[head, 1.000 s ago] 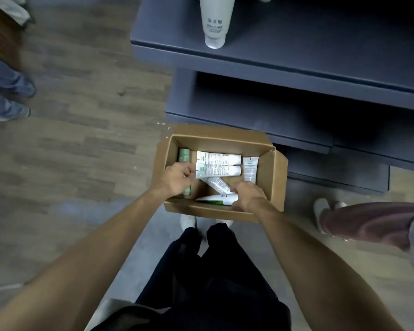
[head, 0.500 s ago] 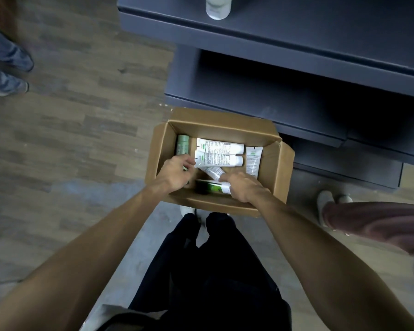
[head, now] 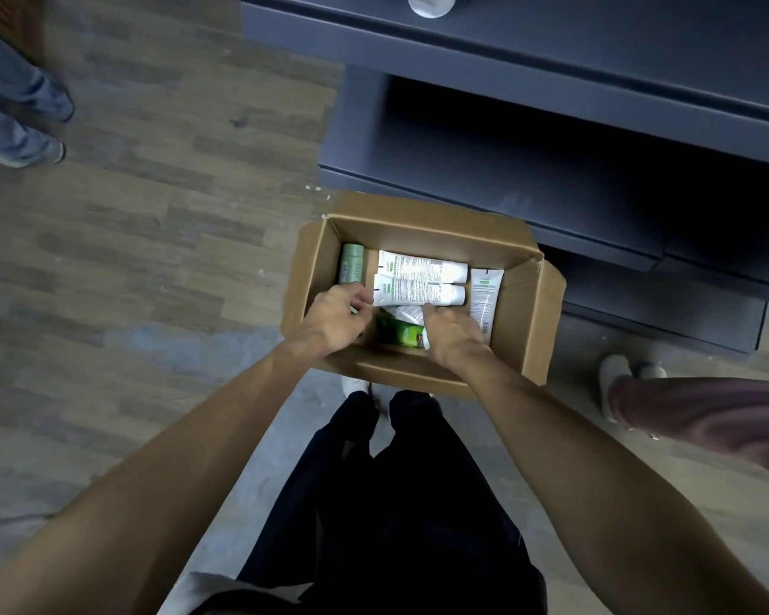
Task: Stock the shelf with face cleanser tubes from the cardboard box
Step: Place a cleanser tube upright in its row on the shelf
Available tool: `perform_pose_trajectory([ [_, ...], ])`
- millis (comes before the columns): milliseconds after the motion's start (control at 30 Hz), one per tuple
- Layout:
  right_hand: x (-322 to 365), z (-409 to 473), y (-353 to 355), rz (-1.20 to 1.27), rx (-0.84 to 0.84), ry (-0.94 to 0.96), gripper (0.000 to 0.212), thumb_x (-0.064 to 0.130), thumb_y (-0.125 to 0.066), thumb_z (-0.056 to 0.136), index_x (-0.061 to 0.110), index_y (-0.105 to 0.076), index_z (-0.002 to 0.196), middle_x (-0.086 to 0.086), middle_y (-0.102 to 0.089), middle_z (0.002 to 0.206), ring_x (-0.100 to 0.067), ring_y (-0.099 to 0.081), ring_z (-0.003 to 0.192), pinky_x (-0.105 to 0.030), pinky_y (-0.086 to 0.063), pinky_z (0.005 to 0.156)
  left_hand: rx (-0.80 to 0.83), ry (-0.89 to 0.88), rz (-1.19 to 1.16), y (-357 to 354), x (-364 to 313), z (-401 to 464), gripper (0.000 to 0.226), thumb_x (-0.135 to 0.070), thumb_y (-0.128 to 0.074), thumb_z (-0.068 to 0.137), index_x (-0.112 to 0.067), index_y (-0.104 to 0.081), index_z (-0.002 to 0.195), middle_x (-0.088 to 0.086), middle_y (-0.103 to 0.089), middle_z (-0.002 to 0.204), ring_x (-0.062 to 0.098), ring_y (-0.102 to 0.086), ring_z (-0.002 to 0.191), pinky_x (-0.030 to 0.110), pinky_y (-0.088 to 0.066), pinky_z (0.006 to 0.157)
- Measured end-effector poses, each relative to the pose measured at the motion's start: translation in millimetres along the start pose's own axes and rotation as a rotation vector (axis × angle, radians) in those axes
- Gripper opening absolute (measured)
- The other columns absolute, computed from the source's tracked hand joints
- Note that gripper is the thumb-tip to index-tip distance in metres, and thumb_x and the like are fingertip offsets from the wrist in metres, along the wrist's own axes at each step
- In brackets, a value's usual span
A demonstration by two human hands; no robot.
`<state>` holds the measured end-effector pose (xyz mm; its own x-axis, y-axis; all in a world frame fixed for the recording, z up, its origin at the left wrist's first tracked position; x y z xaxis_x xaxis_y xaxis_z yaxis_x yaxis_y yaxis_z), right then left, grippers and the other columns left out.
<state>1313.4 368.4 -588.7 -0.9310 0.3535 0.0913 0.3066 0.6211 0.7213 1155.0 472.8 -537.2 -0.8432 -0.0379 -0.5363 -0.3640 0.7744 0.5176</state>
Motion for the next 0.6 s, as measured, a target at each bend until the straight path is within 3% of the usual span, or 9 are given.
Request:
perform_pose_trajectory([
  [167,10.9,-2.3,-0.4,-0.231,-0.028,-0.082,0.036,0.006,-0.058,0.092,0.011,-0.055,0.127,-0.009,-0.062,0.121,-0.022,-0.056,0.113,-0.030,-0.049,0.076,0.004,-0.012,0.000,2.2,-0.6,-4.9,0.021,-0.017,-0.055,0.096,-0.019,-0.064,0.115,-0.002,-0.064,0.110,0.019,-0.064,0.094,0.008,-0.042,0.063],
  [233,10.9,-3.5,-0.6,-0.237,-0.057,-0.093,0.041,0.006,-0.057,0.091,0.014,-0.053,0.131,-0.008,-0.062,0.122,-0.023,-0.055,0.115,-0.030,-0.048,0.076,0.001,-0.018,0.024,3.3,0.5,-6.7,0.020,-0.017,-0.056,0.095,-0.019,-0.064,0.113,-0.003,-0.064,0.108,0.016,-0.063,0.090,0.010,-0.042,0.062],
  [300,8.8,-6.5,1.5,-0.205,-0.066,-0.117,0.049,0.004,-0.056,0.090,0.019,-0.050,0.136,-0.007,-0.062,0.122,-0.023,-0.054,0.116,-0.032,-0.049,0.079,-0.015,-0.007,0.071,5.0,2.3,-7.8,0.018,-0.016,-0.058,0.093,-0.018,-0.064,0.111,-0.001,-0.065,0.109,0.016,-0.062,0.094,0.017,-0.046,0.072],
  [400,0.3,-17.5,8.0,-0.031,-0.082,-0.150,0.051,0.008,-0.057,0.089,0.027,-0.050,0.136,-0.004,-0.062,0.118,-0.023,-0.055,0.114,-0.034,-0.050,0.081,-0.048,0.025,0.191,7.6,5.0,-8.0,0.032,-0.018,-0.065,0.089,-0.016,-0.060,0.121,0.004,-0.064,0.121,0.022,-0.059,0.112,0.031,-0.050,0.094],
  [467,-7.8,-26.7,12.3,0.112,-0.112,-0.163,0.045,0.014,-0.063,0.087,0.024,-0.052,0.129,-0.005,-0.060,0.120,-0.026,-0.056,0.113,-0.034,-0.048,0.083,-0.044,0.051,0.197,8.9,4.8,-7.4,0.047,-0.019,-0.069,0.086,-0.016,-0.053,0.131,0.005,-0.061,0.126,0.023,-0.057,0.116,0.034,-0.049,0.099],
  [600,-18.3,-42.7,10.5,0.525,-0.180,-0.093,0.040,0.021,-0.077,0.079,0.021,-0.057,0.113,-0.001,-0.055,0.112,-0.021,-0.057,0.105,-0.029,-0.047,0.088,0.040,-0.003,-0.002,9.7,-6.6,-8.3,0.060,-0.020,-0.077,0.082,-0.018,-0.050,0.135,-0.002,-0.059,0.116,0.015,-0.058,0.100,0.021,-0.045,0.084],
])
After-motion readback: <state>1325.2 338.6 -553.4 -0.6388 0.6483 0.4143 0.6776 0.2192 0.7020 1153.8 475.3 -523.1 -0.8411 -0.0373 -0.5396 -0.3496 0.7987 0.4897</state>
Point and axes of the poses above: each hand's wrist, its own z-axis towards the middle knuckle, its own y-axis out of the back of the hand, x = y × z, the point moved 1 cm from there along z, towards the middle knuckle
